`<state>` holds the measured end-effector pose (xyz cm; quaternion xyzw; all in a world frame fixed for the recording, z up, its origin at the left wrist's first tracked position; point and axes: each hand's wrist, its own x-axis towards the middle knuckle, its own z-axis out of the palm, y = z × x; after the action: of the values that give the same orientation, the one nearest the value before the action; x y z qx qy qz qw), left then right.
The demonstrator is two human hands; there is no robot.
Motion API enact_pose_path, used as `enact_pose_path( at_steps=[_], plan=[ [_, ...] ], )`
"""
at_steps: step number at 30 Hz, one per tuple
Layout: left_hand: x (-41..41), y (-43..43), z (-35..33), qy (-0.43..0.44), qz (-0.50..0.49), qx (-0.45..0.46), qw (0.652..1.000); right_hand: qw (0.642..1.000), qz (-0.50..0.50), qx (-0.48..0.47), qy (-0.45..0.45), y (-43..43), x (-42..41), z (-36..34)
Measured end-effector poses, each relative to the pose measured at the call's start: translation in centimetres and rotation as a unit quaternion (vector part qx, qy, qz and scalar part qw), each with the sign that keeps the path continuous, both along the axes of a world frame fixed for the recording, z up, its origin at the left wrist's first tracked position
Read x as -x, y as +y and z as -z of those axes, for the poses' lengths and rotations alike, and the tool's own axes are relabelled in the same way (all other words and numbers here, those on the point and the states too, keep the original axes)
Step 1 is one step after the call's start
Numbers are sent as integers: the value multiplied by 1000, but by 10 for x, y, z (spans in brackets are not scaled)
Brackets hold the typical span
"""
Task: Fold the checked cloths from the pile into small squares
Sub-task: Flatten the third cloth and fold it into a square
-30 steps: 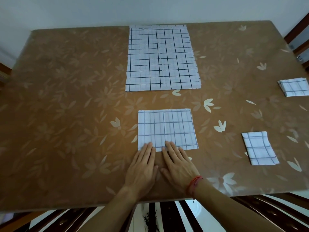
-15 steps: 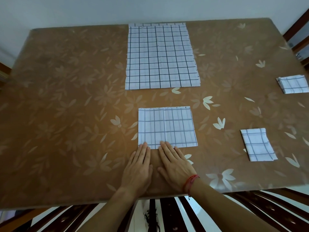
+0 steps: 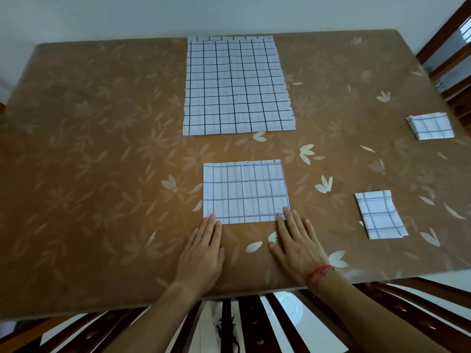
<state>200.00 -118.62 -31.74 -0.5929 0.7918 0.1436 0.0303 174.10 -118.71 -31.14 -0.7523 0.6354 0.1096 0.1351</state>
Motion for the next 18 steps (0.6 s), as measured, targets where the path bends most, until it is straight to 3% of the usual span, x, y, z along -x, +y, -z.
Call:
enact_pose_path(
  at_steps=[6,11,14,18],
  plan=[
    [8,-6,-17,34,-19,5,999,999,19,3,-40,-3,-2,-8],
    [19,-26,-29,96,-45,1,994,979,96,43,-175,-26,-6,-29],
    [26,-38,-31,113,-28,-20,993,940,207,35,-269,-53,-8,-39],
    [31,-45,-29,78,13,-33,996,859,365,-6,-360,-86,-14,-60]
  ],
)
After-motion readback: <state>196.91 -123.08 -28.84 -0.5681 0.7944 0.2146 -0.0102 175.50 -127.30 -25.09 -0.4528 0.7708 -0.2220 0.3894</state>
